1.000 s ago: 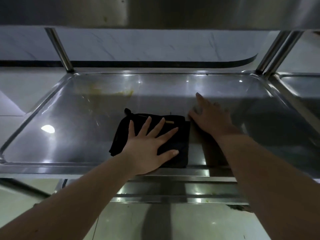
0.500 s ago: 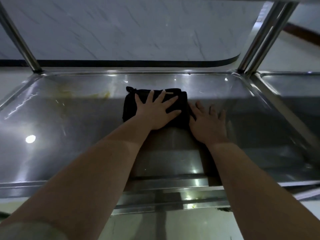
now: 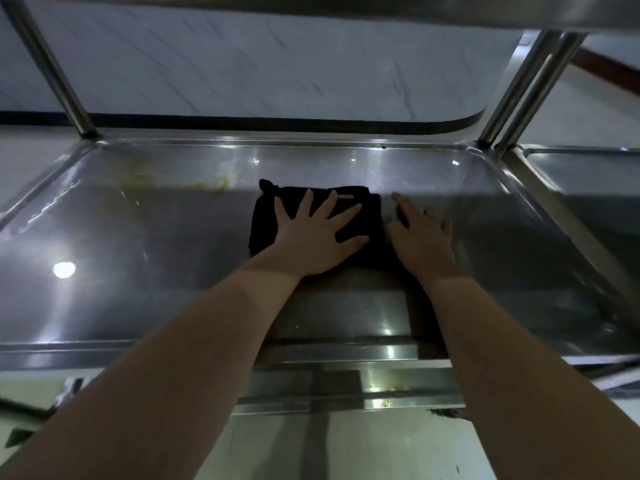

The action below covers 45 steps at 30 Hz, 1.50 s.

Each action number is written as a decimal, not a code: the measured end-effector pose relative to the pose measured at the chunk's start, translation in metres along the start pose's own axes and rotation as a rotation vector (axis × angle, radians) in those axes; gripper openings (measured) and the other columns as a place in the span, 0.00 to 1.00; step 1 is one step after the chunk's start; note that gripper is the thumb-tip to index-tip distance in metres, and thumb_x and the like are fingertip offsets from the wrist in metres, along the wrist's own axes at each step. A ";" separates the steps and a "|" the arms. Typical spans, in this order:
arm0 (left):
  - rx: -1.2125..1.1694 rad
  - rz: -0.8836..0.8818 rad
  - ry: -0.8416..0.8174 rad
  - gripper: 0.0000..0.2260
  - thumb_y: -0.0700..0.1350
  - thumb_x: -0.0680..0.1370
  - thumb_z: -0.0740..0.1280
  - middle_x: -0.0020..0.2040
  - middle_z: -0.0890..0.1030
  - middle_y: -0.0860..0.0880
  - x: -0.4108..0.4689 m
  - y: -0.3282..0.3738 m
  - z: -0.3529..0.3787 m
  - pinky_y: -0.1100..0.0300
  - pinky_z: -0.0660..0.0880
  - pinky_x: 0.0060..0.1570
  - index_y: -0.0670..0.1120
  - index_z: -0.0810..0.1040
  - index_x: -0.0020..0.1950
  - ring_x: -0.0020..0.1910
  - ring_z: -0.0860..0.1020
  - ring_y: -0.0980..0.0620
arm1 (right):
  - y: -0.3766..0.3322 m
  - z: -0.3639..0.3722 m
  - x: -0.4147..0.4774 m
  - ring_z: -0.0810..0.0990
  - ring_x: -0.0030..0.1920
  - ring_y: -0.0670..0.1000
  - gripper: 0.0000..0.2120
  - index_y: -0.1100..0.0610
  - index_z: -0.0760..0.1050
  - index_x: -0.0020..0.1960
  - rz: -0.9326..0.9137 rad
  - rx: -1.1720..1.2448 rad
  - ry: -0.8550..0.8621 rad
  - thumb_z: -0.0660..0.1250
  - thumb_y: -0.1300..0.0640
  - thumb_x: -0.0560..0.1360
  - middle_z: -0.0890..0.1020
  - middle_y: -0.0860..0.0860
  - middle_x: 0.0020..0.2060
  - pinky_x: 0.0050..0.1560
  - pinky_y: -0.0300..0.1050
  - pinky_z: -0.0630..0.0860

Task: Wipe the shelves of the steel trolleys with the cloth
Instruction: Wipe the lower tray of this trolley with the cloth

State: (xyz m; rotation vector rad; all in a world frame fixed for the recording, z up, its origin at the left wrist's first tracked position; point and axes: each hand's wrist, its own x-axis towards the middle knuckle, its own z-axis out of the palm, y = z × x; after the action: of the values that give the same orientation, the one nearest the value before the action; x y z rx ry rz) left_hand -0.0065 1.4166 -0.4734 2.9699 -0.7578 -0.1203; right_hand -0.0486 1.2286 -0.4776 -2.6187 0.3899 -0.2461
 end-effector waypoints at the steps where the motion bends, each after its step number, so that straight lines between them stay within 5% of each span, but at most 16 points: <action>1: -0.008 0.004 -0.004 0.31 0.75 0.73 0.41 0.80 0.40 0.56 -0.013 0.002 0.002 0.30 0.31 0.66 0.71 0.40 0.75 0.78 0.38 0.43 | -0.002 0.000 -0.001 0.55 0.76 0.59 0.25 0.43 0.60 0.76 -0.003 -0.007 0.005 0.56 0.49 0.79 0.67 0.58 0.73 0.75 0.60 0.41; 6: -0.066 0.040 -0.082 0.27 0.66 0.80 0.47 0.80 0.40 0.55 -0.035 -0.006 -0.014 0.38 0.34 0.71 0.66 0.42 0.77 0.78 0.38 0.47 | -0.007 -0.007 -0.009 0.56 0.76 0.59 0.24 0.39 0.62 0.75 -0.019 -0.040 -0.035 0.54 0.38 0.80 0.68 0.49 0.73 0.74 0.64 0.42; 10: -0.029 -0.023 -0.078 0.28 0.64 0.82 0.45 0.80 0.42 0.54 -0.042 -0.037 -0.026 0.43 0.39 0.75 0.59 0.41 0.79 0.79 0.40 0.48 | -0.023 -0.018 -0.009 0.43 0.78 0.59 0.27 0.33 0.54 0.76 -0.179 -0.129 -0.193 0.45 0.31 0.77 0.53 0.46 0.79 0.74 0.67 0.39; 14: 0.020 -0.036 -0.061 0.29 0.66 0.81 0.42 0.80 0.40 0.52 -0.050 -0.035 -0.018 0.43 0.39 0.75 0.59 0.39 0.79 0.78 0.39 0.48 | -0.034 -0.003 -0.036 0.32 0.76 0.54 0.26 0.33 0.55 0.75 -0.338 -0.217 -0.304 0.47 0.31 0.77 0.46 0.42 0.79 0.73 0.54 0.33; 16: 0.058 -0.040 -0.061 0.29 0.66 0.81 0.41 0.80 0.41 0.51 -0.048 -0.034 -0.019 0.43 0.37 0.75 0.58 0.39 0.79 0.79 0.40 0.48 | -0.021 -0.007 -0.042 0.34 0.77 0.53 0.24 0.33 0.62 0.73 -0.308 -0.144 -0.283 0.50 0.32 0.78 0.50 0.41 0.78 0.75 0.53 0.35; 19: 0.137 -0.039 0.001 0.28 0.63 0.82 0.43 0.81 0.48 0.46 -0.041 -0.025 -0.026 0.41 0.35 0.74 0.56 0.42 0.80 0.79 0.44 0.43 | -0.005 -0.024 -0.034 0.50 0.78 0.50 0.20 0.48 0.78 0.64 -0.279 0.033 -0.115 0.58 0.41 0.80 0.62 0.45 0.76 0.76 0.48 0.48; 21: 0.084 -0.034 0.037 0.28 0.64 0.81 0.44 0.80 0.51 0.45 -0.039 -0.004 -0.027 0.36 0.35 0.72 0.59 0.42 0.79 0.78 0.45 0.39 | 0.003 -0.030 -0.023 0.55 0.77 0.51 0.19 0.52 0.73 0.69 -0.272 -0.041 -0.036 0.58 0.47 0.82 0.63 0.49 0.76 0.76 0.50 0.54; 25: -0.026 -0.081 -0.057 0.30 0.75 0.73 0.39 0.80 0.38 0.51 -0.041 0.039 -0.008 0.25 0.32 0.64 0.72 0.38 0.74 0.75 0.34 0.31 | 0.028 -0.037 -0.005 0.51 0.78 0.58 0.24 0.46 0.57 0.78 -0.062 -0.398 -0.072 0.50 0.46 0.83 0.56 0.49 0.79 0.74 0.64 0.50; 38: -0.009 -0.104 -0.038 0.31 0.76 0.73 0.41 0.81 0.40 0.49 0.084 0.069 -0.014 0.21 0.35 0.61 0.71 0.42 0.75 0.75 0.37 0.29 | 0.051 -0.024 0.000 0.48 0.78 0.59 0.25 0.39 0.50 0.78 0.048 -0.438 -0.077 0.45 0.39 0.81 0.52 0.45 0.79 0.72 0.70 0.44; 45: 0.024 -0.024 -0.036 0.32 0.78 0.71 0.39 0.80 0.39 0.53 0.047 0.052 -0.008 0.22 0.34 0.62 0.72 0.39 0.74 0.76 0.36 0.33 | 0.051 -0.027 0.004 0.48 0.78 0.61 0.26 0.38 0.50 0.78 0.047 -0.438 -0.110 0.45 0.36 0.80 0.51 0.45 0.79 0.71 0.71 0.44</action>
State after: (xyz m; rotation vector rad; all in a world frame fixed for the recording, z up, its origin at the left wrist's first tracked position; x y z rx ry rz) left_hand 0.0107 1.3492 -0.4630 3.0075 -0.7335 -0.1677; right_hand -0.0635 1.1727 -0.4783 -3.0279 0.5142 0.0026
